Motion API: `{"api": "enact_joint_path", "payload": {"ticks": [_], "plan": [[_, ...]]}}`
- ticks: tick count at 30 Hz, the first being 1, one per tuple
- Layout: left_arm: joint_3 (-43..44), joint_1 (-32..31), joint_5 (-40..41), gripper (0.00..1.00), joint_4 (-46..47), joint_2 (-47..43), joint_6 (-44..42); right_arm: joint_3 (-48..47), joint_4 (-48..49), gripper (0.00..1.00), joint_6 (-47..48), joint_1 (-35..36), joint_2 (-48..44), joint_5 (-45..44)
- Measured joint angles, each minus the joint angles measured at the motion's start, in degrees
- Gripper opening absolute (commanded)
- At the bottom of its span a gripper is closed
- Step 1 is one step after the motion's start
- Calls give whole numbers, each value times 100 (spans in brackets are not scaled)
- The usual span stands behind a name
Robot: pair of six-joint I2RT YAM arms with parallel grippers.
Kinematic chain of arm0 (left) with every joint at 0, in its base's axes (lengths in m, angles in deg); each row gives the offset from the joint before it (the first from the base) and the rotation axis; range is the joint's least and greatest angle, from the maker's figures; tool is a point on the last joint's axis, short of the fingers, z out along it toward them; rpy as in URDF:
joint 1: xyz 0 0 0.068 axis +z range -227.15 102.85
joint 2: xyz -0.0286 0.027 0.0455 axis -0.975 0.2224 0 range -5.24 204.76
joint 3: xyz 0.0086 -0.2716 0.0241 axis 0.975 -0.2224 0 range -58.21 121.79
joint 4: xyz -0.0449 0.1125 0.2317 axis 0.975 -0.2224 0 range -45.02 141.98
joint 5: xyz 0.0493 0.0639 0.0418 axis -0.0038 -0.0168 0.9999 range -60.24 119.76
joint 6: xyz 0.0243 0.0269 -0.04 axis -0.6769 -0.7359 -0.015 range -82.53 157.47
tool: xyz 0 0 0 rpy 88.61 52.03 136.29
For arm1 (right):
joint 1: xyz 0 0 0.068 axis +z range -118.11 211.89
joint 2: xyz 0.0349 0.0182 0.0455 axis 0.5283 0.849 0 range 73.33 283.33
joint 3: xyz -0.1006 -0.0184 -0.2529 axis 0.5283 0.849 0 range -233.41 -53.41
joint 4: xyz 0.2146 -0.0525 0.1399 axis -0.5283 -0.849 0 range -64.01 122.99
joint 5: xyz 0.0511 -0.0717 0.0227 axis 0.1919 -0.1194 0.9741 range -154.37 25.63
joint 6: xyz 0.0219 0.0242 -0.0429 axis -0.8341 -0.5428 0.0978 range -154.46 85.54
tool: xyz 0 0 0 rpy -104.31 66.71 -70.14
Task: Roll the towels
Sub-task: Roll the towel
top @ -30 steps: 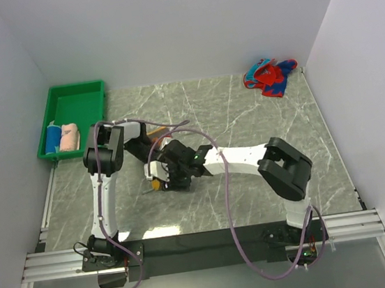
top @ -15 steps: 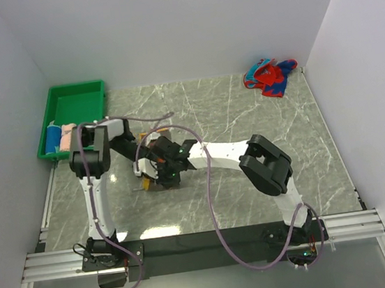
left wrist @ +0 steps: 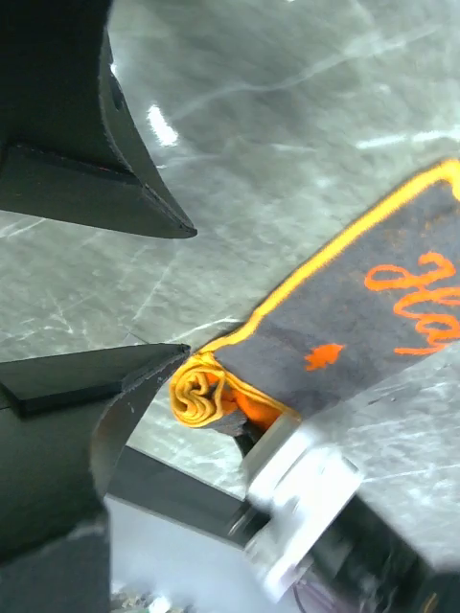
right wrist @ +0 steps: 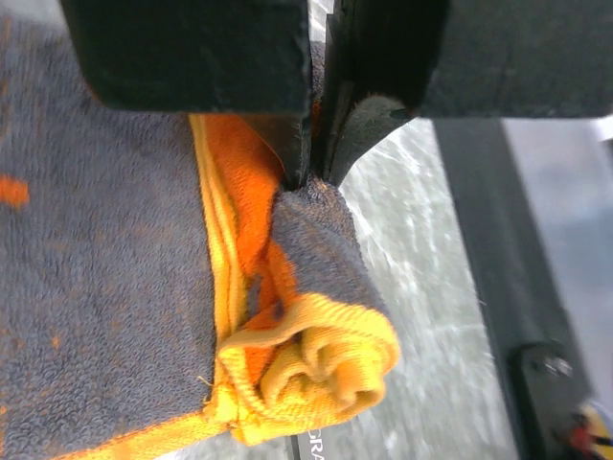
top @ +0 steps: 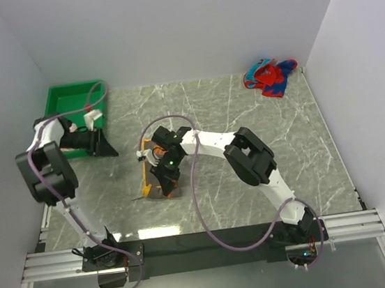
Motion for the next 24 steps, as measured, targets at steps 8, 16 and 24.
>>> {"api": "enact_joint_path", "payload": {"ticks": [8, 16, 24], "plan": [[-2275, 271, 251, 59, 649, -2750, -575, -719, -479, 0, -420, -173, 776, 992], [-4339, -1121, 1145, 64, 1187, -5167, -1974, -1209, -855, 0, -785, -393, 1329, 1744], [-5233, -3578, 2149, 65, 2741, -5659, -1681, -1388, -1021, 0, -935, -485, 1530, 2020]]}}
